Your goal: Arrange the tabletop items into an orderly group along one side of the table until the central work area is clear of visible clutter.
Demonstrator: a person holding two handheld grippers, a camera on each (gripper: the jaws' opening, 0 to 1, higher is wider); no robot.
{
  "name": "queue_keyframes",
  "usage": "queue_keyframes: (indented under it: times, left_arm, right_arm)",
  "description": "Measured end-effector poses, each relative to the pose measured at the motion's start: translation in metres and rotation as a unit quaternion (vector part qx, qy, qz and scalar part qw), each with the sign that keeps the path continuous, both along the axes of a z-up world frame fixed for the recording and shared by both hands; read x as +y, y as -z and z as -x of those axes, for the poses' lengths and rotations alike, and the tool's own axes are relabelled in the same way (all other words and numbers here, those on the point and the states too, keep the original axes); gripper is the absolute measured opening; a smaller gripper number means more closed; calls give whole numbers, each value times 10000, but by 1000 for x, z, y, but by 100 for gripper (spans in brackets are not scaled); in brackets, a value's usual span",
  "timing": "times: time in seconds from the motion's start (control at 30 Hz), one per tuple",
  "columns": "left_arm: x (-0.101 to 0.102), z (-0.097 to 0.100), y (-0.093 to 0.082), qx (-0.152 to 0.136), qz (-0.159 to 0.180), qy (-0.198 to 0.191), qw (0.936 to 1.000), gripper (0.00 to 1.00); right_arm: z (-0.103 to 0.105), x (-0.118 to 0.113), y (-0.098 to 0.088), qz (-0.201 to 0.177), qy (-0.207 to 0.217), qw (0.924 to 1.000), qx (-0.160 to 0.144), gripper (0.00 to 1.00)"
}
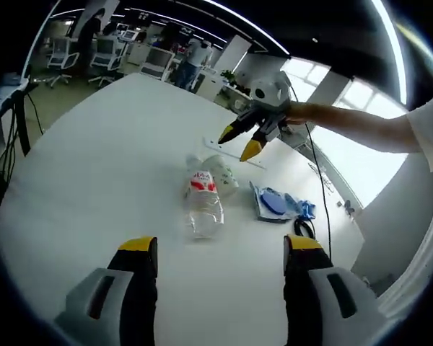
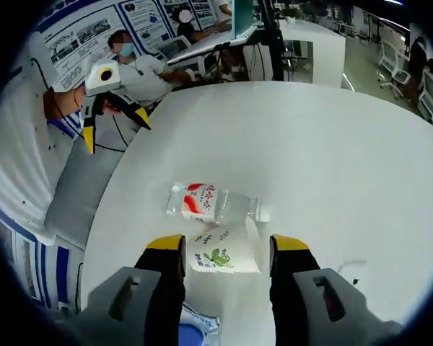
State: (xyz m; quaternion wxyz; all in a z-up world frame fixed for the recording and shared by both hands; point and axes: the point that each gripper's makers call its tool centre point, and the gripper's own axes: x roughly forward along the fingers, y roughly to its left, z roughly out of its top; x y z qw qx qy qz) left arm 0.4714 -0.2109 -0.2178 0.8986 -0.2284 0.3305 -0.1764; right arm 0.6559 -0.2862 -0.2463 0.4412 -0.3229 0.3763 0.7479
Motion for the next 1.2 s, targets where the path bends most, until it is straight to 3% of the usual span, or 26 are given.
queue_keyframes:
  times: [0.37,0.53,0.63,0.8,0.93,1.2]
  left_arm:
    - [3,-3,12,-4,108,-133,9999,72]
    - [1,-1,17,15,150,-151,9998,72]
    - [1,-1,20,35,196,-186,9996,71]
    - [0,-1,23,54,205,-186,9996,71]
    - [0,-2,23,62,240,-224,9994,70]
    - [5,-5,27,36,278,-214,9994,70]
  right_arm:
    - [-10,1,20,462,-539,9970,294,31]
    - [-6,-3,30,751,-753,9931,500,28]
    - [-2,-4,31,825,-919,9903,639,19]
    - [-4,-3,37,959,-995,9880,692,16]
    - [-2,-4,36,1027,-1008,9859,851,8]
    - [8,-14,30,1310,-974,9805,1096,4]
